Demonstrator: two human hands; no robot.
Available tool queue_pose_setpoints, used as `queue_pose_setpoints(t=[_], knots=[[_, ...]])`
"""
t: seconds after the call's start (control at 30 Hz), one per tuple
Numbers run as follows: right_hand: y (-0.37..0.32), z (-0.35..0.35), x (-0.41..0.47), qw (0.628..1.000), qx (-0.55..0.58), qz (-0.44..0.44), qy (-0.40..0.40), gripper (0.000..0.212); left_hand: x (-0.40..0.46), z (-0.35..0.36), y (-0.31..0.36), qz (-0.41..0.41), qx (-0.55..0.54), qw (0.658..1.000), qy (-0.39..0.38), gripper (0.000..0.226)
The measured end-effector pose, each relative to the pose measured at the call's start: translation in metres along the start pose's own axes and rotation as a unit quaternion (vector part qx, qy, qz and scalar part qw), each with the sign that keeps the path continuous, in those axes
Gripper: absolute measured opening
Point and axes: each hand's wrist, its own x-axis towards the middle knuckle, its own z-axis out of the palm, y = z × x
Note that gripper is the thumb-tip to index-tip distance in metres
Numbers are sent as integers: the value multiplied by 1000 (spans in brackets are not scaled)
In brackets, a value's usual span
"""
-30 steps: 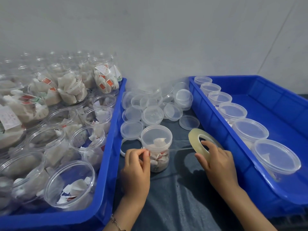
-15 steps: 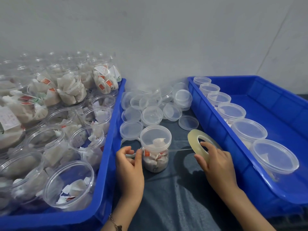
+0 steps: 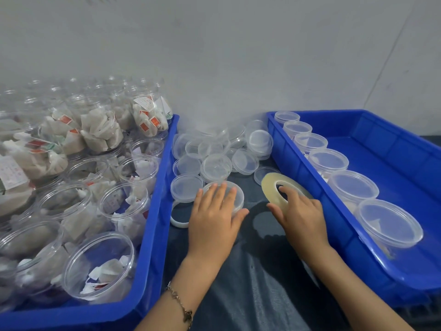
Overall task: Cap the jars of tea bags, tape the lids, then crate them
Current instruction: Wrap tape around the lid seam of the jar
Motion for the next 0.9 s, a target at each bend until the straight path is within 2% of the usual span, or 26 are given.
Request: queue_pose_setpoints(t=[0.13,0.27,0.43,0.53,0.6,0.67,0.8,0.9], knots=[[1,8,19,996,-37,-30,-75,63,0,1,-3,7,-7,1000,15,47],[-4,17,32,996,-21,-61,-68,63,1,0,-2,5,-13,1000,19,45],[-14,28,50,989,-57,-73,-114,60,1,0,-2,-8,-57,998,2,42],[-18,32,56,984,-69,-101,-129,62,2,-2,-5,-29,-157,987,4,36],[-19,31,57,982,-66,-120,-133,69,1,-6,-8,-63,-265,962,-4,34],[-21,26,55,983,-42,-131,-122,77,-2,-8,-10,-93,-319,943,-6,33],[-24,18,48,986,-49,-156,-10,65,-5,-10,-4,-80,-239,967,35,30],[-29,14,45,987,-74,-121,-82,71,0,-17,3,-20,-125,990,63,26]])
